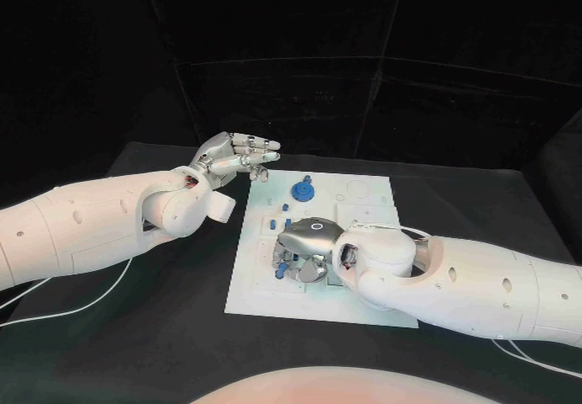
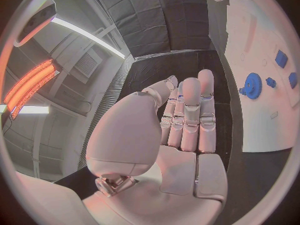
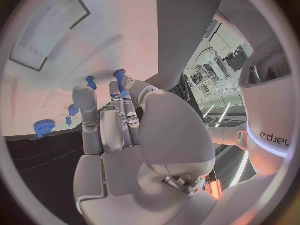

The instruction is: Assemble the parts on the task board

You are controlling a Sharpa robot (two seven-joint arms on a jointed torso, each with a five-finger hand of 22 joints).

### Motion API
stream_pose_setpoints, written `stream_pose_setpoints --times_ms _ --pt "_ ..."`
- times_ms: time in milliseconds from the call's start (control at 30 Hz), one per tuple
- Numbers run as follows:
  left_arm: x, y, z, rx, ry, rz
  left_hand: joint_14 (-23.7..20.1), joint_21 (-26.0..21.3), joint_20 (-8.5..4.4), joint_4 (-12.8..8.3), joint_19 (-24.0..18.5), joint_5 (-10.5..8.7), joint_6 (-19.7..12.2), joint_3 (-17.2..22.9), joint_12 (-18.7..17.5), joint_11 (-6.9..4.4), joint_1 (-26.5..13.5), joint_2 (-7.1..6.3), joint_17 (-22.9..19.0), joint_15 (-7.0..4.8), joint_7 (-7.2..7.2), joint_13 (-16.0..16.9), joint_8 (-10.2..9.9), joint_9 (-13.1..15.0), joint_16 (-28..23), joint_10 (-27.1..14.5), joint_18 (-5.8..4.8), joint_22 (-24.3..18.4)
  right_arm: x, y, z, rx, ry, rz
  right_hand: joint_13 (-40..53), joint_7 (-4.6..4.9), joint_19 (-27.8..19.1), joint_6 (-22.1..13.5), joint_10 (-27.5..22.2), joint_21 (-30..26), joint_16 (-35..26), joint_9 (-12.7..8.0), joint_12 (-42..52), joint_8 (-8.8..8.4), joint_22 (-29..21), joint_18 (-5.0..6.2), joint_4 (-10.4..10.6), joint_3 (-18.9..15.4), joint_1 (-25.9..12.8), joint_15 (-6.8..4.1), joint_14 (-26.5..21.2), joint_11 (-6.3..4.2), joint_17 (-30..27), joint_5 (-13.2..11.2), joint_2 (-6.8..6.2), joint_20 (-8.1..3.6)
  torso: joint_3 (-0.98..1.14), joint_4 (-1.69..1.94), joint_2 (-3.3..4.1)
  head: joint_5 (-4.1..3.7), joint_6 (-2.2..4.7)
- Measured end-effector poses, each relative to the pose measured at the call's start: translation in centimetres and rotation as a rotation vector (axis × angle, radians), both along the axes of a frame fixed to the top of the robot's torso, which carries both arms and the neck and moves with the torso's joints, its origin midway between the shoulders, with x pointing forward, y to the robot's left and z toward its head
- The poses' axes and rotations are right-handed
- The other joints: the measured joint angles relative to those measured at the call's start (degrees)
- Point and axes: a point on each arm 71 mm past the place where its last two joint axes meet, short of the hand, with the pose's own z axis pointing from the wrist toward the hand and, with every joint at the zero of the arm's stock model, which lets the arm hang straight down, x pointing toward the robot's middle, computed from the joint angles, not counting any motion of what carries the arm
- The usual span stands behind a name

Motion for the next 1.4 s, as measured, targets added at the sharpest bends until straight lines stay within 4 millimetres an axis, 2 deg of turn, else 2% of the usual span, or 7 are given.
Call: stream_pose_setpoints --times_ms 300,400,633,700,967,1100,1400 --pt "0.0 0.0 0.0 0.0 0.0 0.0 0.0 0.0 0.0 0.0 0.0 0.0 0.0 0.0 0.0 0.0 0.0 0.0 0.0 0.0 0.0 0.0 0.0 0.0 0.0 0.0 0.0 0.0 -0.1 0.5 -0.1 -0.006 -0.013 0.007 0.0 0.33 -0.3 -0.3 -0.3 -0.2 0.0 -0.1 -0.9 -0.06 -0.3 0.0 0.0 0.0 -0.2 0.0 0.0 0.32 -0.1 0.0 -0.24 0.08 0.0 0.0 0.01 0.01 0.03" --pt "0.0 0.0 0.0 0.0 0.0 0.0 0.0 0.0 0.0 0.0 0.0 0.0 0.0 0.0 0.0 0.0 0.0 0.0 0.0 0.0 0.0 0.0 0.0 0.0 0.0 0.0 0.0 0.0 -0.1 0.5 -0.1 -0.008 -0.015 0.008 -0.2 0.91 -0.6 -1.0 -1.0 -0.5 0.0 -0.3 -1.7 -0.77 -0.6 0.0 0.0 0.0 -0.6 0.03 0.0 0.98 -0.3 0.0 -0.63 0.21 0.0 0.0 0.01 0.02 0.03" --pt "0.0 0.0 0.0 0.0 0.001 -0.001 0.0 0.0 0.0 0.0 0.0 0.0 0.0 0.0 0.0 0.0 0.0 0.0 0.0 0.0 0.0 0.0 0.0 0.0 0.0 0.0 0.0 0.0 -0.1 0.4 -0.5 -0.014 -0.017 0.003 -0.5 2.33 -1.7 -5.9 -5.6 -1.3 -0.3 -0.9 -4.2 -1.78 -2.0 0.0 0.5 -0.5 -2.5 1.55 -0.1 2.62 -0.8 0.0 -2.5 1.32 -0.01 0.0 0.01 -0.13 0.08" --pt "0.0 0.0 0.0 0.0 0.001 -0.001 0.0 0.0 0.0 0.0 0.0 0.0 0.0 0.0 0.0 0.12 0.0 0.0 -0.1 0.0 0.0 0.0 0.0 0.0 -0.2 -0.1 0.0 0.0 -0.1 0.4 -0.4 -0.012 -0.018 0.002 -0.5 2.41 -2.0 -6.8 -6.1 -1.3 -0.3 -0.9 -4.2 -1.78 -2.2 0.0 0.5 -0.5 -2.6 1.56 -0.1 2.94 -0.9 0.3 -2.56 1.54 -0.01 0.0 0.01 -0.19 0.13" --pt "0.0 0.0 0.0 0.001 0.004 -0.003 0.0 0.0 0.0 -0.2 0.0 0.0 0.0 -0.2 0.0 0.21 0.0 0.0 -0.1 0.0 0.0 0.0 0.0 0.0 -0.2 -0.2 0.0 -0.1 -0.1 0.5 -0.3 0.004 -0.026 0.0 -0.5 2.39 -2.2 -8.3 -7.0 -1.8 -0.4 -0.9 -4.2 -1.77 -2.7 0.0 0.8 -0.8 -2.9 1.78 0.1 2.94 -1.3 0.3 -2.93 1.74 -0.01 0.0 -0.01 -0.36 0.32" --pt "0.0 0.0 0.0 0.001 0.005 -0.003 0.0 -0.2 0.0 -0.2 0.0 0.0 0.0 -0.2 0.0 0.21 -0.2 0.21 -0.2 0.0 0.0 0.0 0.0 0.0 -0.2 -0.2 0.0 -0.1 -0.1 0.5 -0.2 0.019 -0.031 -0.003 -0.5 2.87 -2.7 -10.8 -9.3 -2.6 -0.5 -0.9 -4.5 -1.77 -4.0 0.0 0.8 -1.9 -3.0 2.18 0.1 3.58 -1.7 0.3 -3.01 2.26 -0.01 0.0 -0.01 -0.43 0.35" --pt "0.0 0.1 -0.1 0.002 0.007 -0.003 0.0 -0.2 0.0 -0.2 0.0 0.0 0.0 -0.2 0.0 0.21 -0.2 0.21 -0.2 0.0 0.0 0.0 0.0 0.0 -0.2 -0.2 0.0 -0.1 -0.3 -1.0 0.3 0.067 -0.044 -0.025 -0.5 2.9 -2.9 -10.8 -10.0 -2.9 -1.0 -0.8 -4.5 -1.77 -4.5 0.0 0.9 -2.6 -3.1 2.38 -0.1 3.75 -2.4 0.3 -3.06 2.46 0.03 0.0 -0.01 -0.51 0.54"
